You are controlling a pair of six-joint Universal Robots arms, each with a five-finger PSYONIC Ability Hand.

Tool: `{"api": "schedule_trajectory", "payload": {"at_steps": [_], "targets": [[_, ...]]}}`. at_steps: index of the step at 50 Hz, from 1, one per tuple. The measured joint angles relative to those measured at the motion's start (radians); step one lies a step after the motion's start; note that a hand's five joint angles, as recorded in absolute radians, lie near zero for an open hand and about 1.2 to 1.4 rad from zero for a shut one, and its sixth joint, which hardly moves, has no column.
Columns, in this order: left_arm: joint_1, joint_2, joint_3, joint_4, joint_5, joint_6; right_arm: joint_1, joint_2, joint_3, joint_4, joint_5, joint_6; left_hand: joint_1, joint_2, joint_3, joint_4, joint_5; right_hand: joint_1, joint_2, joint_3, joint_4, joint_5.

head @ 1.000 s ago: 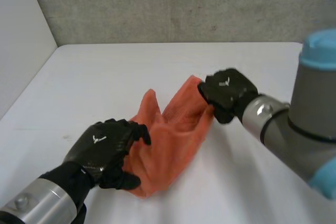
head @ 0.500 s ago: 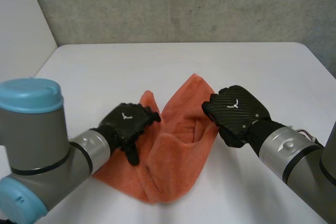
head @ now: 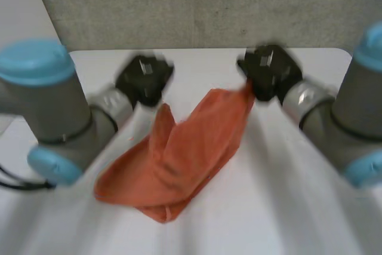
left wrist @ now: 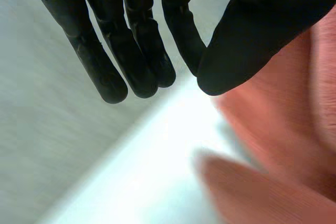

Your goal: Fold the laundry

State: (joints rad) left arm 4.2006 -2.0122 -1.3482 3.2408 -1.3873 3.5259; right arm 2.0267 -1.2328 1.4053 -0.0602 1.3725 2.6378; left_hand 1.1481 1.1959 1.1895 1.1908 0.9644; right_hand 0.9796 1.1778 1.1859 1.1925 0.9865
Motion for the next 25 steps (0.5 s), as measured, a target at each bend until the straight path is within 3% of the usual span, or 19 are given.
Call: {"api": "schedule_trajectory", "payload": {"at_steps": [4, 8, 15, 16, 18, 25], "targets": [[0.024, 0.056, 0.181, 0.091, -0.099, -0.006, 0.003, 0.011, -0.263, -0.056, 0.084, 0.021, 0.0, 0.001, 0.001, 0.003, 0.0, 0.0, 0.0, 0.001, 0.0, 0.0], [0.038, 0.123, 0.228, 0.191, -0.144, -0.025, 0.004, -0.013, -0.374, -0.145, 0.125, 0.06, 0.0, 0.001, 0.001, 0.003, 0.0, 0.0, 0.0, 0.001, 0.0, 0.0], [0.029, 0.185, 0.108, 0.266, -0.147, -0.101, 0.008, -0.088, -0.31, -0.158, 0.135, 0.106, -0.017, -0.022, -0.021, -0.008, -0.009, 0.0, 0.0, 0.001, 0.0, 0.004], [0.026, 0.188, 0.08, 0.266, -0.143, -0.117, 0.011, -0.103, -0.279, -0.149, 0.133, 0.108, -0.452, -0.424, -0.397, -0.401, -0.38, 0.0, 0.0, 0.001, 0.0, 0.004], [0.021, 0.187, 0.032, 0.26, -0.135, -0.147, 0.017, -0.13, -0.224, -0.135, 0.129, 0.11, -0.735, -0.701, -0.69, -0.7, -0.665, 0.0, 0.0, 0.001, 0.0, 0.004], [0.013, 0.106, -0.074, 0.203, -0.067, -0.289, 0.045, -0.23, -0.035, -0.11, 0.12, 0.107, -0.77, -0.813, -0.8, -0.813, -0.769, 0.0, 0.0, 0.003, 0.0, 0.004]]}}
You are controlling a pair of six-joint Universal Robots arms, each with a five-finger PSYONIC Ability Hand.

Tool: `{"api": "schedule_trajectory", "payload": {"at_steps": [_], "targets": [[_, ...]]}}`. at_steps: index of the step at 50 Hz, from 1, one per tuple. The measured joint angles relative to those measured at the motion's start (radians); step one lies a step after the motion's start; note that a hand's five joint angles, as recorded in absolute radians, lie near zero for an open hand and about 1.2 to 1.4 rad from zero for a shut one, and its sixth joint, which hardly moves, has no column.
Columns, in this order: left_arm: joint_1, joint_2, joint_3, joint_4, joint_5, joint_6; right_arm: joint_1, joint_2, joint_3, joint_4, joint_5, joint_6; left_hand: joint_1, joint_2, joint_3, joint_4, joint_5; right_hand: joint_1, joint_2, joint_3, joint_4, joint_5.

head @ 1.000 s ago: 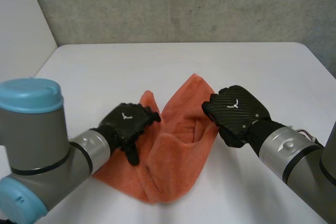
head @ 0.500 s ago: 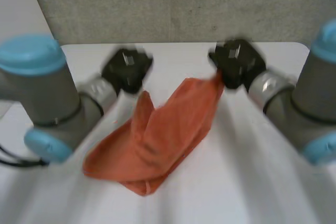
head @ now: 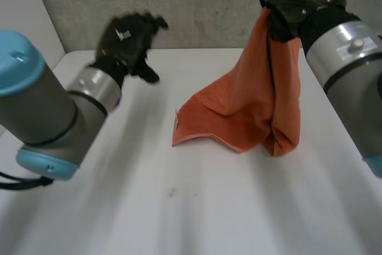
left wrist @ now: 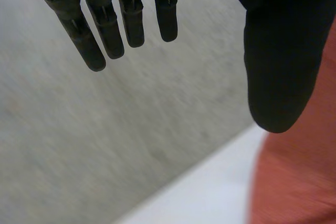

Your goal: Fold the laundry

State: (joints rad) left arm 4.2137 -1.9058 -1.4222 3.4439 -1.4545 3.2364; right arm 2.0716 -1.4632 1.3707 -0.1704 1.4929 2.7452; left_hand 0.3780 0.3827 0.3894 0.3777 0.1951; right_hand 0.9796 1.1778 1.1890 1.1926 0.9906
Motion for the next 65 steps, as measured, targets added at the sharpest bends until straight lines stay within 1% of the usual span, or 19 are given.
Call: {"api": "schedule_trajectory", "payload": {"at_steps": [6, 9, 15, 24, 27, 28, 29, 30, 33, 34, 35, 36, 37, 41, 45, 49, 53, 63, 65], "targets": [[0.001, -0.086, 0.002, -0.024, 0.074, -0.102, 0.003, -0.063, 0.064, 0.0, -0.017, 0.0, 0.0, 0.0, 0.0, 0.0, 0.0, 0.0, 0.0, 0.0, 0.0, 0.0], [0.001, -0.15, 0.031, -0.027, 0.139, -0.15, 0.002, -0.128, 0.102, 0.002, -0.058, 0.002, 0.0, 0.0, 0.0, 0.0, 0.0, 0.0, 0.0, 0.0, 0.0, 0.0], [0.0, -0.246, 0.1, -0.028, 0.229, -0.166, 0.002, -0.222, 0.144, 0.007, -0.117, 0.017, 0.0, 0.0, 0.0, 0.0, 0.0, 0.0, 0.0, 0.0, 0.0, 0.0], [-0.027, -0.341, 0.139, -0.045, 0.35, -0.166, -0.007, -0.313, 0.184, 0.009, -0.142, 0.079, 0.0, 0.0, 0.0, 0.0, 0.0, 0.0, 0.0, 0.0, 0.0, 0.0], [-0.05, -0.361, 0.137, -0.058, 0.385, -0.165, -0.011, -0.326, 0.194, 0.008, -0.141, 0.097, 0.135, 0.123, 0.115, 0.119, 0.13, 0.0, 0.0, 0.0, 0.0, 0.0], [-0.053, -0.363, 0.136, -0.06, 0.386, -0.165, -0.011, -0.325, 0.195, 0.007, -0.14, 0.099, 0.285, 0.241, 0.233, 0.249, 0.255, 0.0, 0.0, 0.0, 0.0, 0.0], [-0.057, -0.362, 0.134, -0.062, 0.376, -0.165, -0.012, -0.321, 0.197, 0.007, -0.139, 0.101, 0.571, 0.498, 0.487, 0.505, 0.505, 0.0, 0.0, 0.0, 0.0, 0.0], [-0.057, -0.36, 0.133, -0.063, 0.364, -0.165, -0.013, -0.317, 0.197, 0.007, -0.137, 0.101, 0.655, 0.58, 0.569, 0.586, 0.586, 0.0, 0.0, 0.0, 0.0, 0.0], [-0.057, -0.345, 0.128, -0.065, 0.314, -0.166, -0.017, -0.302, 0.197, 0.008, -0.135, 0.1, 0.655, 0.58, 0.569, 0.586, 0.586, 0.0, 0.0, 0.0, 0.0, 0.0], [-0.055, -0.328, 0.121, -0.067, 0.267, -0.167, -0.024, -0.28, 0.196, 0.012, -0.132, 0.097, 0.766, 0.806, 0.793, 0.809, 0.75, 0.0, 0.0, 0.0, 0.0, 0.0], [-0.052, -0.287, 0.098, -0.072, 0.178, -0.168, -0.039, -0.244, 0.192, 0.022, -0.127, 0.091, 0.766, 0.811, 0.797, 0.812, 0.75, 0.0, 0.0, 0.0, 0.0, 0.001], [-0.052, -0.287, 0.098, -0.072, 0.178, -0.168, -0.039, -0.244, 0.192, 0.022, -0.127, 0.091, 0.766, 0.811, 0.797, 0.812, 0.75, 0.0, 0.0, 0.0, 0.0, 0.001], [-0.05, -0.237, 0.062, -0.078, 0.095, -0.166, -0.054, -0.209, 0.189, 0.037, -0.122, 0.085, 0.766, 0.812, 0.798, 0.812, 0.75, 0.0, 0.0, 0.0, 0.0, 0.001], [-0.051, -0.1, -0.066, -0.091, -0.032, -0.158, -0.092, -0.124, 0.183, 0.092, -0.103, 0.066, 0.766, 0.813, 0.799, 0.813, 0.75, 0.0, 0.0, 0.0, 0.0, 0.001], [-0.055, -0.03, -0.138, -0.099, -0.06, -0.152, -0.105, -0.092, 0.184, 0.117, -0.093, 0.058, 0.766, 0.813, 0.8, 0.813, 0.75, 0.0, 0.0, 0.0, 0.0, 0.001], [-0.075, 0.166, -0.355, -0.123, -0.085, -0.112, -0.118, -0.029, 0.208, 0.168, -0.069, 0.036, 0.766, 0.814, 0.801, 0.817, 0.75, 0.0, 0.0, 0.0, 0.0, 0.001], [-0.111, 0.256, -0.493, -0.149, -0.092, -0.077, -0.114, 0.001, 0.277, 0.185, -0.066, 0.027, 0.766, 0.814, 0.801, 0.817, 0.75, 0.0, 0.0, 0.0, 0.0, 0.001], [-0.281, 0.27, -0.584, -0.306, -0.16, -0.067, -0.114, 0.056, 0.414, 0.121, -0.074, 0.031, 0.734, 0.738, 0.738, 0.752, 0.725, 0.0, 0.0, 0.0, 0.0, 0.001], [-0.314, 0.262, -0.56, -0.361, -0.168, -0.067, -0.121, 0.064, 0.437, 0.093, -0.075, 0.032, 0.234, 0.275, 0.275, 0.279, 0.287, 0.0, 0.0, 0.0, 0.0, 0.002]]}}
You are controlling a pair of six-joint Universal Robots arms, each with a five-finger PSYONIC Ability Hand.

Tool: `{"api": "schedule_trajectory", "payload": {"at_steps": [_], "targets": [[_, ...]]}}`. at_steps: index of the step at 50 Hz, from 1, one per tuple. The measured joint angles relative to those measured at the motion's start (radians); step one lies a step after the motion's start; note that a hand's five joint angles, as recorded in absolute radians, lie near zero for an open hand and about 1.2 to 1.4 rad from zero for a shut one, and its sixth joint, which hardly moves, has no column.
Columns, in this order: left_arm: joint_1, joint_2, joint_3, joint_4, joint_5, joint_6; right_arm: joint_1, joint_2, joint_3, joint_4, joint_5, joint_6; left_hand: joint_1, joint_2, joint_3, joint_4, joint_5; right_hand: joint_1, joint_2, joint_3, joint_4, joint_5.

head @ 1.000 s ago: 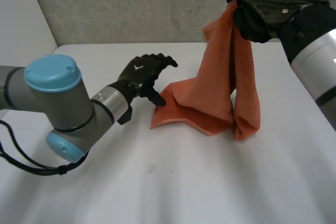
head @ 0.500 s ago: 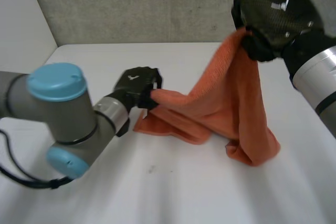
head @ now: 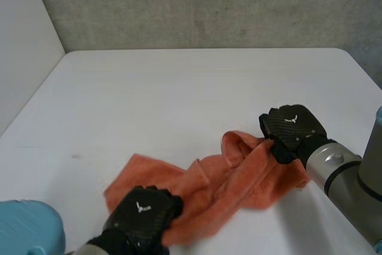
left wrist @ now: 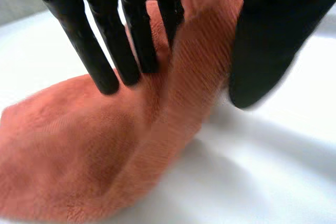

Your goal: Fold the laundry

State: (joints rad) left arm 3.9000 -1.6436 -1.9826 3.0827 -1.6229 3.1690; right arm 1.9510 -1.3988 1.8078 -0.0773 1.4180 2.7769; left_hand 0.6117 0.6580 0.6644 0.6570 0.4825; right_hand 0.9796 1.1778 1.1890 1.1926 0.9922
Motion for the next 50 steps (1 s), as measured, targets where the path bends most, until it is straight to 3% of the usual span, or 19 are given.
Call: {"api": "schedule_trajectory", "payload": {"at_steps": [2, 4, 8, 21, 28, 34, 39, 50], "targets": [[-0.016, -0.005, 0.022, -0.035, -0.004, 0.002, -0.007, 0.003, 0.014, -0.021, -0.001, 0.0, 0.0, 0.0, 0.0, 0.0, 0.0, 0.0, 0.0, 0.0, 0.0, 0.0], [-0.026, -0.009, 0.052, -0.067, -0.007, 0.005, -0.015, 0.005, 0.03, -0.043, -0.002, 0.0, -0.169, -0.213, -0.215, -0.221, -0.223, 0.0, 0.0, 0.0, 0.0, 0.001], [-0.018, -0.014, 0.096, -0.089, -0.008, 0.011, -0.025, 0.003, 0.045, -0.069, -0.002, -0.002, -0.228, -0.301, -0.3, -0.306, -0.311, 0.0, 0.0, 0.0, 0.0, 0.001], [0.102, -0.104, 0.247, -0.026, 0.008, 0.016, -0.033, -0.002, 0.082, -0.13, -0.005, -0.008, -0.236, -0.323, -0.315, -0.324, -0.33, 0.0, 0.0, 0.0, 0.0, 0.001], [0.107, -0.188, 0.331, 0.009, 0.056, 0.028, -0.031, 0.002, 0.085, -0.13, -0.005, -0.009, -0.279, -0.342, -0.341, -0.343, -0.349, 0.0, 0.0, 0.0, 0.0, 0.001], [0.107, -0.274, 0.409, 0.011, 0.173, 0.08, -0.031, 0.006, 0.085, -0.13, -0.005, -0.011, -0.279, -0.35, -0.344, -0.349, -0.355, 0.0, 0.0, 0.0, 0.0, 0.001], [0.106, -0.331, 0.454, 0.004, 0.221, 0.126, -0.031, 0.01, 0.086, -0.13, -0.006, -0.016, -0.279, -0.357, -0.356, -0.356, -0.361, 0.0, 0.0, 0.0, 0.0, 0.001], [0.104, -0.46, 0.529, -0.054, 0.227, 0.185, -0.029, 0.016, 0.088, -0.129, -0.005, -0.053, -0.276, -0.349, -0.352, -0.349, -0.351, 0.0, 0.0, 0.0, 0.0, 0.001]]}}
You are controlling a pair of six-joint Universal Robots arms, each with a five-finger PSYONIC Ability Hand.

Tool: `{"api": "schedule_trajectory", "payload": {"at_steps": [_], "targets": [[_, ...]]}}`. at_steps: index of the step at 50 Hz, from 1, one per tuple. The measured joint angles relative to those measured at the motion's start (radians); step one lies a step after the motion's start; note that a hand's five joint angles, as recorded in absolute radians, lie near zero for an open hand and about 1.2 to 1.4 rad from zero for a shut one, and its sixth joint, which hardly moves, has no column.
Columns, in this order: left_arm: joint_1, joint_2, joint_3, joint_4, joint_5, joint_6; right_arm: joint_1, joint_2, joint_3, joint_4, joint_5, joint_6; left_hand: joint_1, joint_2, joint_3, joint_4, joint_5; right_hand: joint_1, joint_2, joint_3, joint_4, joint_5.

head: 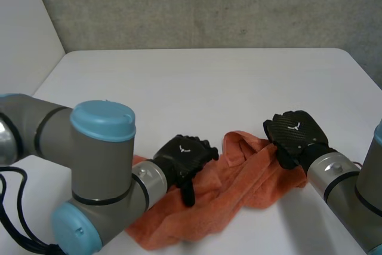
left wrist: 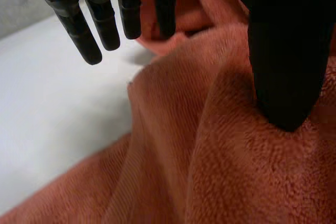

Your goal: Fold the laundry

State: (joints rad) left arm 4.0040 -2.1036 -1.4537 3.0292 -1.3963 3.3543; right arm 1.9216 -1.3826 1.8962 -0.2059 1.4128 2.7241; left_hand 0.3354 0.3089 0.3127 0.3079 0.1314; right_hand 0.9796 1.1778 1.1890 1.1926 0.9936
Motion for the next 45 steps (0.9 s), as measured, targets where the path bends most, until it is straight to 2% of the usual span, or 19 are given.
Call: {"api": "schedule_trajectory", "payload": {"at_steps": [2, 6, 10, 12, 13, 18, 23, 26, 28, 31, 35, 38, 41, 44, 45], "targets": [[0.0, -0.006, 0.003, -0.004, 0.0, 0.003, 0.0, 0.0, 0.0, 0.0, 0.0, -0.001, 0.005, 0.007, 0.005, 0.006, 0.007, 0.0, 0.0, 0.0, 0.0, 0.0], [0.0, -0.04, 0.02, -0.023, -0.003, 0.025, 0.0, 0.008, -0.008, 0.002, 0.0, -0.004, 0.234, 0.233, 0.227, 0.235, 0.234, 0.0, 0.0, 0.0, 0.0, 0.0], [0.0, -0.053, 0.034, -0.028, -0.006, 0.037, 0.001, 0.019, -0.037, 0.006, 0.001, -0.009, 0.617, 0.643, 0.628, 0.64, 0.625, 0.0, 0.0, 0.0, 0.0, 0.0], [0.0, -0.053, 0.037, -0.028, -0.008, 0.038, 0.001, 0.02, -0.043, 0.007, 0.001, -0.01, 0.617, 0.643, 0.628, 0.64, 0.625, 0.0, 0.0, 0.0, 0.0, 0.0], [0.001, -0.048, 0.047, -0.025, -0.014, 0.04, 0.002, 0.023, -0.074, 0.008, 0.003, -0.019, 0.735, 0.843, 0.839, 0.87, 0.781, 0.0, 0.0, 0.0, 0.0, 0.0], [0.009, -0.014, 0.125, 0.01, -0.068, 0.041, 0.005, 0.028, -0.178, 0.009, 0.015, -0.042, 0.735, 0.854, 0.86, 0.882, 0.781, 0.0, 0.0, 0.0, 0.0, 0.0], [0.048, 0.054, 0.253, 0.114, -0.171, 0.054, 0.008, 0.045, -0.398, 0.003, 0.061, -0.048, 0.735, 0.862, 0.868, 0.882, 0.781, 0.0, 0.0, 0.0, 0.0, 0.0], [0.086, 0.111, 0.307, 0.217, -0.226, 0.067, 0.009, 0.052, -0.52, -0.012, 0.105, -0.028, 0.735, 0.865, 0.87, 0.882, 0.781, 0.0, 0.0, 0.0, 0.0, 0.0], [0.123, 0.175, 0.327, 0.336, -0.265, 0.078, 0.009, 0.053, -0.612, -0.045, 0.153, 0.008, 0.735, 0.865, 0.872, 0.882, 0.781, 0.0, 0.0, 0.0, 0.0, 0.0], [0.155, 0.243, 0.299, 0.466, -0.289, 0.086, 0.008, 0.034, -0.665, -0.104, 0.193, 0.058, 0.735, 0.866, 0.872, 0.882, 0.781, 0.0, 0.0, 0.0, 0.0, 0.0], [0.173, 0.303, 0.195, 0.559, -0.293, 0.087, 0.006, -0.014, -0.641, -0.162, 0.204, 0.101, 0.735, 0.871, 0.873, 0.883, 0.781, 0.0, 0.0, 0.0, 0.0, 0.0], [0.175, 0.319, 0.136, 0.573, -0.291, 0.086, 0.007, -0.037, -0.592, -0.16, 0.184, 0.11, 0.735, 0.873, 0.873, 0.886, 0.781, 0.0, 0.0, 0.0, 0.0, 0.0], [0.176, 0.33, -0.018, 0.567, -0.283, 0.081, 0.009, -0.057, -0.467, -0.105, 0.112, 0.107, 0.735, 0.875, 0.874, 0.886, 0.781, 0.0, 0.0, 0.0, 0.0, 0.0], [0.176, 0.329, -0.073, 0.564, -0.28, 0.079, 0.01, -0.051, -0.419, -0.079, 0.079, 0.101, 0.735, 0.876, 0.875, 0.886, 0.781, 0.0, 0.0, 0.0, 0.0, 0.0], [0.176, 0.319, -0.166, 0.556, -0.276, 0.072, 0.011, -0.026, -0.349, -0.042, 0.029, 0.087, 0.735, 0.876, 0.877, 0.887, 0.781, 0.0, 0.0, 0.0, 0.0, 0.0]]}}
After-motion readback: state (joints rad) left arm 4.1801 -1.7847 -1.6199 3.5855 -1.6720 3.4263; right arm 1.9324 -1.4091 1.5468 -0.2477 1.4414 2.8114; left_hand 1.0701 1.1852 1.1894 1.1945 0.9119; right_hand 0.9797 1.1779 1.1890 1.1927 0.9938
